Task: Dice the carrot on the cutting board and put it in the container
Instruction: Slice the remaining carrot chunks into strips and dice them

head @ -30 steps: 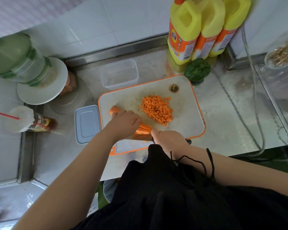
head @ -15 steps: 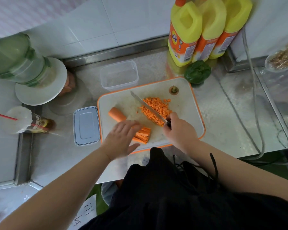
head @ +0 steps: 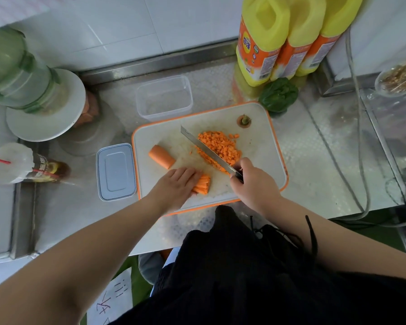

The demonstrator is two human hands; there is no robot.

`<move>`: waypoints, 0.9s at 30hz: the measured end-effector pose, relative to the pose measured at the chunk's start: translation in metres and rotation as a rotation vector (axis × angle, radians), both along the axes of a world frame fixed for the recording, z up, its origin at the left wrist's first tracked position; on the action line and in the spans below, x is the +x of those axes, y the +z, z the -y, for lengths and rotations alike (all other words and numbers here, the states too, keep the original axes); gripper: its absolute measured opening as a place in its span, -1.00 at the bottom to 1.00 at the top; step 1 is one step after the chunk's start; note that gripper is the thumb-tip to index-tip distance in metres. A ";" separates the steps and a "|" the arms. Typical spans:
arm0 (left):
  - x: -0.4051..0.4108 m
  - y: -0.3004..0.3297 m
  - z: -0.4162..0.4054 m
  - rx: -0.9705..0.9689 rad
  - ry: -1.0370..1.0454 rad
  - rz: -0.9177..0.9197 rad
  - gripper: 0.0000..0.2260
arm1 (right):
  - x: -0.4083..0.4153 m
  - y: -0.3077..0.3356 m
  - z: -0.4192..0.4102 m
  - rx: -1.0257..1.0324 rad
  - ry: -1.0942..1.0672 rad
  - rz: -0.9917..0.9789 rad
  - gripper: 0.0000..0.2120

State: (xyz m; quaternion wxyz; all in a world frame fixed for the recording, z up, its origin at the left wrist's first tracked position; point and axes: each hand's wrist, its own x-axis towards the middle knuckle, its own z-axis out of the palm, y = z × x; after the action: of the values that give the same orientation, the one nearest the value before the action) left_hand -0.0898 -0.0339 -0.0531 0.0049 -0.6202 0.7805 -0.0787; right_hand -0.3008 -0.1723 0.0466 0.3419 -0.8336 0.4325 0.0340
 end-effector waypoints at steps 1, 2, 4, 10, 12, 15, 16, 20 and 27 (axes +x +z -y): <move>-0.006 -0.002 -0.002 -0.006 0.047 -0.012 -0.54 | 0.000 0.000 0.000 0.007 0.008 -0.006 -0.80; -0.013 -0.003 -0.003 -0.005 0.115 -0.030 -0.57 | 0.001 0.000 -0.001 0.020 0.013 -0.010 -0.80; -0.029 -0.002 -0.004 0.004 0.272 -0.058 -0.61 | 0.003 0.001 0.000 0.058 0.010 -0.013 -0.81; -0.066 0.015 0.004 0.171 0.605 -0.060 -0.58 | 0.005 -0.001 -0.003 0.086 0.043 -0.032 -0.81; -0.078 0.020 0.006 0.267 0.709 -0.075 -0.62 | 0.006 -0.002 -0.004 0.093 0.060 -0.049 -0.81; -0.082 0.023 0.009 0.225 0.747 -0.120 -0.67 | 0.008 -0.003 -0.005 0.088 0.068 -0.076 -0.82; -0.081 0.021 0.009 0.224 0.732 -0.089 -0.67 | 0.008 -0.004 -0.006 0.082 0.073 -0.087 -0.83; -0.077 0.020 0.006 0.303 0.790 -0.020 -0.63 | 0.005 -0.012 -0.008 0.084 0.097 -0.146 -0.85; -0.090 0.028 0.015 0.364 0.905 -0.124 -0.59 | 0.008 -0.020 -0.013 0.065 0.177 -0.165 -0.83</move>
State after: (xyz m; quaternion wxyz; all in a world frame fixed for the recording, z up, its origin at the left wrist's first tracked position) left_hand -0.1799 -0.0488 -0.0247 0.1005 -0.8898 0.4324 0.1058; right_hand -0.2925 -0.1592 0.0265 0.3275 -0.8514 0.3825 0.1467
